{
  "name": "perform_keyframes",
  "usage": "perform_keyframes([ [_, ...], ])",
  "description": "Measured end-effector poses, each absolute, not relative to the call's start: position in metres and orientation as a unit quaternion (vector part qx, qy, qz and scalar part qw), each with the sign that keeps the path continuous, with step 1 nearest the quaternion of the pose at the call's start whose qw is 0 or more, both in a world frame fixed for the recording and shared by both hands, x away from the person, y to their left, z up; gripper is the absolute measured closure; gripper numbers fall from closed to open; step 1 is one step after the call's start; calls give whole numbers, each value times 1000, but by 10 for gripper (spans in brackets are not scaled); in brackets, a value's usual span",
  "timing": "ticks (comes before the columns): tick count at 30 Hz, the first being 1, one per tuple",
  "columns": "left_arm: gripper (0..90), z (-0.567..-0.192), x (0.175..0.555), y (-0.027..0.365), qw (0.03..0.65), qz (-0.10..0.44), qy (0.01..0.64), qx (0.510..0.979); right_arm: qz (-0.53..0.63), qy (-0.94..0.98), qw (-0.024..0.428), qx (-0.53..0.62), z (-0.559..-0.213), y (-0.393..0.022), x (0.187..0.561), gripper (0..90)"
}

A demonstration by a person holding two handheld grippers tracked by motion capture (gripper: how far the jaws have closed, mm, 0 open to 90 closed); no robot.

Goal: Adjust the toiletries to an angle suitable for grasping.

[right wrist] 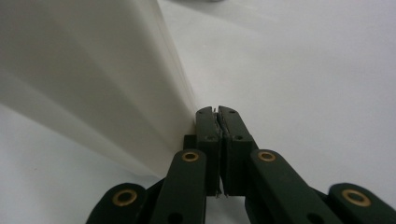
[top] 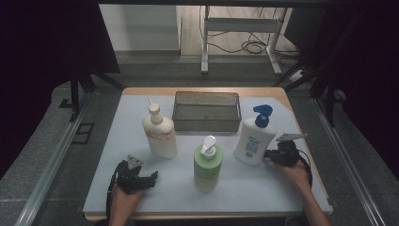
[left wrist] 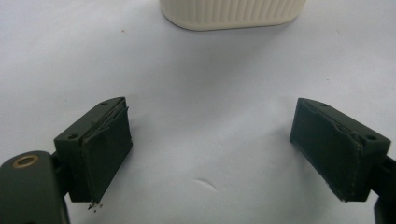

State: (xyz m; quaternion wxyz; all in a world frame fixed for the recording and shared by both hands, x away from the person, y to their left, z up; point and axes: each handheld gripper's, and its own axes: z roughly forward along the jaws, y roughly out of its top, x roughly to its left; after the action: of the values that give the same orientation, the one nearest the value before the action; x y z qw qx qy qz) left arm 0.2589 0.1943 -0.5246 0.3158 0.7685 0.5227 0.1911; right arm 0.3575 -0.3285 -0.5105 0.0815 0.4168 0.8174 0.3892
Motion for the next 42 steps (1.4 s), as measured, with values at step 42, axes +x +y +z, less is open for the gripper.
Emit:
perform_keyframes([
  [42,121,-525,259,194,316,192,523,768,394,817,108,407,-488,-328,307,580],
])
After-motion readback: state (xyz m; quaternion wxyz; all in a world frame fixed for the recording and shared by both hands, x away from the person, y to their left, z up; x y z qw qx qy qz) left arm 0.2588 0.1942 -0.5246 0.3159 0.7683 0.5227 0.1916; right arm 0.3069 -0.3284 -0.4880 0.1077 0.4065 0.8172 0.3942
